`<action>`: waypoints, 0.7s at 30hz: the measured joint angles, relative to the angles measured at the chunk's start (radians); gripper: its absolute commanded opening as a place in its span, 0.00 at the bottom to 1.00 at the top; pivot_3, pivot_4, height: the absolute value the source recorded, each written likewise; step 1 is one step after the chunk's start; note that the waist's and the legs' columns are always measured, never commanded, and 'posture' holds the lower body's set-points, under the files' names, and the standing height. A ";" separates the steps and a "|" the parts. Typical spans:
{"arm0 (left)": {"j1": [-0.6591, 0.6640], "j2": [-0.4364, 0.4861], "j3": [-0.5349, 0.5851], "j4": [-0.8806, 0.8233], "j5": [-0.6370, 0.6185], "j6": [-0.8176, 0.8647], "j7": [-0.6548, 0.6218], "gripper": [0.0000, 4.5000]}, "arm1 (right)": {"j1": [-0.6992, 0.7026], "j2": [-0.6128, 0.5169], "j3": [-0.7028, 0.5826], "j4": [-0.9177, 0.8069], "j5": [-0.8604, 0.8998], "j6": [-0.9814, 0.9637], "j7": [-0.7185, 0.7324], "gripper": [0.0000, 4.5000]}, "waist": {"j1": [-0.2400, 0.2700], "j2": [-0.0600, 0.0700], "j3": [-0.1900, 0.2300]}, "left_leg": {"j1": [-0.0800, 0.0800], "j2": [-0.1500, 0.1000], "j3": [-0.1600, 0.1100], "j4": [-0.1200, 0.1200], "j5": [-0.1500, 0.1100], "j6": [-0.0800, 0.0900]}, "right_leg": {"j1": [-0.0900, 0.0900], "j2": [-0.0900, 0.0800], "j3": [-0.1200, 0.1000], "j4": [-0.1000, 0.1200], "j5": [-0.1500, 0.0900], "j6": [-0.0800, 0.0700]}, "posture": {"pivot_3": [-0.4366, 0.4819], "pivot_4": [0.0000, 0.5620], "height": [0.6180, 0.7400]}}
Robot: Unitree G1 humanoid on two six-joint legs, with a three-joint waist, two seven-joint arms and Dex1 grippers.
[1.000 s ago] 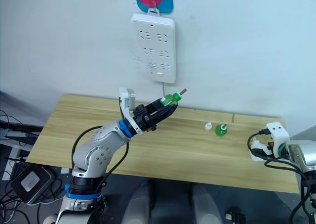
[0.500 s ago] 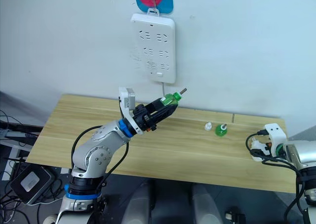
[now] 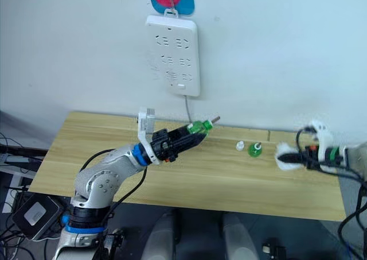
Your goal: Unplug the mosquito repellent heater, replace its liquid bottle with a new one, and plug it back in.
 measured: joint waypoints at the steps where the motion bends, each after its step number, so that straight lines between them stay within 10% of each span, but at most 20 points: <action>1: -0.005 0.020 -0.002 0.002 -0.027 0.033 -0.031 0.49 | -0.025 0.000 -0.022 0.003 0.068 0.056 0.006 0.66 | 0.000 0.000 0.000 | 0.000 0.000 0.000 0.000 0.000 0.000 | 0.000 0.000 0.000 -0.001 0.000 0.000 | 0.41 0.58 1.00; 15: -0.228 0.026 0.008 0.176 -0.210 0.238 -0.172 0.49 | -0.225 -0.072 0.127 0.163 1.073 0.112 -0.444 0.66 | -0.008 -0.001 0.000 | -0.005 -0.003 0.001 0.000 -0.002 0.004 | -0.001 -0.003 0.001 -0.004 0.002 -0.002 | 0.36 0.58 1.00; 21: -0.229 0.006 -0.004 0.180 -0.182 0.228 -0.192 0.49 | -0.229 -0.081 0.176 0.161 1.200 0.036 -0.570 0.66 | -0.011 -0.001 0.000 | -0.005 -0.003 0.001 0.001 -0.002 0.004 | -0.002 -0.003 0.001 -0.004 0.001 0.000 | 0.36 0.58 1.00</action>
